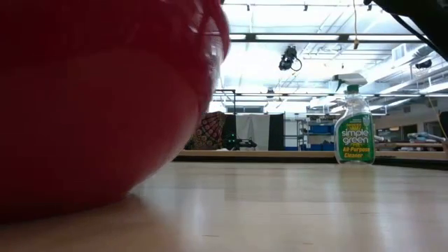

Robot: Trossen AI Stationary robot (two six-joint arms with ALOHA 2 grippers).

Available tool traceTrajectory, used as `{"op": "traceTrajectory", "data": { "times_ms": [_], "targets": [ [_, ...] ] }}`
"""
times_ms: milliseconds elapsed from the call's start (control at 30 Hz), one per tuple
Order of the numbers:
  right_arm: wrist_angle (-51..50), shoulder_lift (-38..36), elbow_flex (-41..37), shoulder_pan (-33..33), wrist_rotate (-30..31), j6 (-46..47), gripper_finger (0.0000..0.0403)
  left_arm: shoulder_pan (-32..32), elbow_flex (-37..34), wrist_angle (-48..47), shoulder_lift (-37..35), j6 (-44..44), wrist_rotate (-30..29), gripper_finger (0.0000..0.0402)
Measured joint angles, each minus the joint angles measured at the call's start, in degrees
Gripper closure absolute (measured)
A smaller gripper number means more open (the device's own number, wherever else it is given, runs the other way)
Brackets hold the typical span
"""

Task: Nest bowls inside each other
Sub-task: Stack the green bowl on top of the orange bowl

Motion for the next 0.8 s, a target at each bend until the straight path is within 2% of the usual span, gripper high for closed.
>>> {"op": "traceTrajectory", "data": {
  "times_ms": [133, 300, 400, 567, 800],
  "targets": [
    [-2.1, 0.0, 0.0, 0.0, -0.9, -2.4, 0.0331, 0.0, 0.0, 0.0, 0.0, -0.1, 0.0, 0.0153],
    [-2.3, -0.1, 0.5, -0.4, -4.4, -3.4, 0.0269, 0.0, 0.0, 0.0, 0.0, -0.3, 0.0, 0.0153],
    [-0.9, -1.3, 0.7, -1.0, -2.9, -0.9, 0.0242, 0.0, 0.0, 0.0, 0.0, -0.2, 0.0, 0.0153],
    [-3.1, -4.1, 0.9, -0.5, 7.2, -2.0, 0.0235, 0.0, 0.0, 0.3, 0.0, -0.3, 0.0, 0.0153],
    [-9.0, -6.3, 0.7, 1.8, 9.0, -2.8, 0.0236, 0.0, 0.0, -0.5, 0.0, -1.3, 0.0, 0.0153]
  ]
}}
